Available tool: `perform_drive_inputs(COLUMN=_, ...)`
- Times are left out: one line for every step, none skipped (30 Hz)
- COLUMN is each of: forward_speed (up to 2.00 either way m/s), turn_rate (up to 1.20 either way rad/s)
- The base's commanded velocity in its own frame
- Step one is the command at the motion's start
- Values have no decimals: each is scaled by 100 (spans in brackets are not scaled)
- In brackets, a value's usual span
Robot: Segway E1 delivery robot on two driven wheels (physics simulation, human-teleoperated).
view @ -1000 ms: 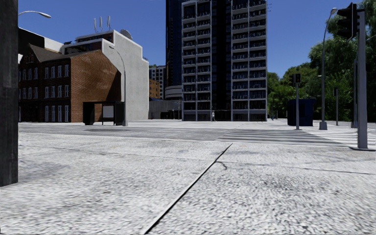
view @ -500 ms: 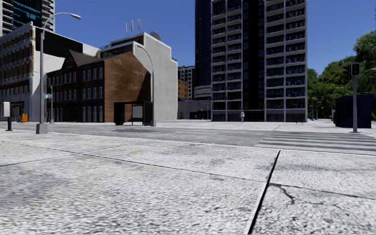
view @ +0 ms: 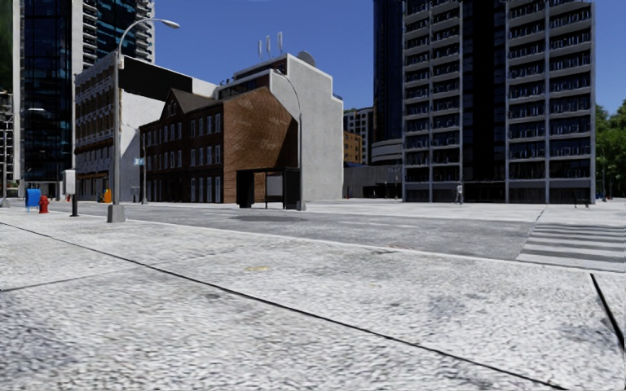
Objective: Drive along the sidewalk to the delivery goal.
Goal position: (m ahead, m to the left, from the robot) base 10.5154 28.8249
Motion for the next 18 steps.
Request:
perform_drive_inputs(forward_speed=200, turn_rate=52)
perform_drive_inputs(forward_speed=200, turn_rate=52)
perform_drive_inputs(forward_speed=200, turn_rate=52)
perform_drive_inputs(forward_speed=200, turn_rate=52)
perform_drive_inputs(forward_speed=200, turn_rate=52)
perform_drive_inputs(forward_speed=200, turn_rate=52)
perform_drive_inputs(forward_speed=200, turn_rate=52)
perform_drive_inputs(forward_speed=200, turn_rate=52)
perform_drive_inputs(forward_speed=200, turn_rate=52)
perform_drive_inputs(forward_speed=200, turn_rate=52)
perform_drive_inputs(forward_speed=200, turn_rate=52)
perform_drive_inputs(forward_speed=200, turn_rate=52)
perform_drive_inputs(forward_speed=200, turn_rate=52)
perform_drive_inputs(forward_speed=200, turn_rate=52)
perform_drive_inputs(forward_speed=200, turn_rate=52)
perform_drive_inputs(forward_speed=200, turn_rate=52)
perform_drive_inputs(forward_speed=200, turn_rate=52)
perform_drive_inputs(forward_speed=200, turn_rate=52)
